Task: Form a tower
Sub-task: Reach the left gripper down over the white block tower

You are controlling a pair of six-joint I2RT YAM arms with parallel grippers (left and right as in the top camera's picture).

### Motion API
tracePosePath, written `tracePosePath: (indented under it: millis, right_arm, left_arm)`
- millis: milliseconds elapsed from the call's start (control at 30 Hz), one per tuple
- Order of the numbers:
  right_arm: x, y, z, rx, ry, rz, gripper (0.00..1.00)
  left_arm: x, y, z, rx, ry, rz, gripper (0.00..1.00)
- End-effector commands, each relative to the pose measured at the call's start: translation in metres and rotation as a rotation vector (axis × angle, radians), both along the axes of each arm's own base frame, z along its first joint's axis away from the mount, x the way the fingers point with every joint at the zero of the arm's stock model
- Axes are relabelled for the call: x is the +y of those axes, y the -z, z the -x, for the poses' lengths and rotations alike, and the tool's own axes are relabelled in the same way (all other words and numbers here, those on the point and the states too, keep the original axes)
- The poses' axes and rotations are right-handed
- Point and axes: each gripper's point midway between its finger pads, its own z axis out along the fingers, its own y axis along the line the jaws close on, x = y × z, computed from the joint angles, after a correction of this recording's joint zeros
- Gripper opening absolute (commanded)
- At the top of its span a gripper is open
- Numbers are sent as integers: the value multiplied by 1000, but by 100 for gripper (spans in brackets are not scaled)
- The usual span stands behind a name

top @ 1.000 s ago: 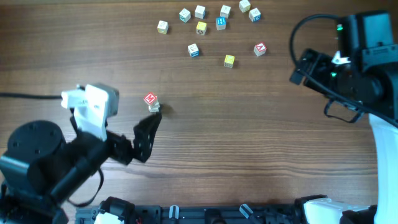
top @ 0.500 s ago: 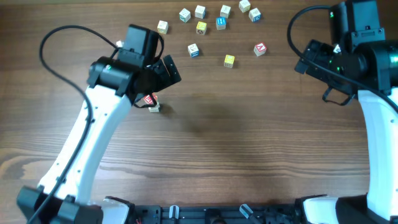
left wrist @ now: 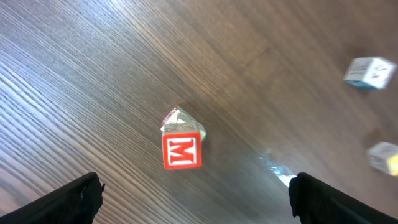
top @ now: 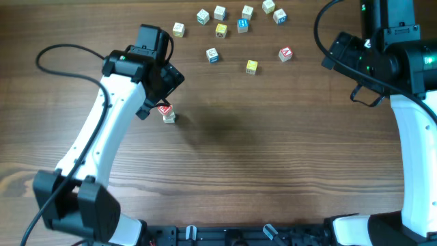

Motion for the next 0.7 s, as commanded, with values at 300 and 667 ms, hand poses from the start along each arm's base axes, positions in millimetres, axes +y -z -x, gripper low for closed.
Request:
tracePosePath:
  millis: [300,667]
  right_arm:
    - [-5,3,-3,6,25,14,100]
    - [-5,3,-3,7,25,14,100]
  left_arm:
    - [4,73,17,224,99,-49,100]
    - [-1,89,8,173,164,-35,100]
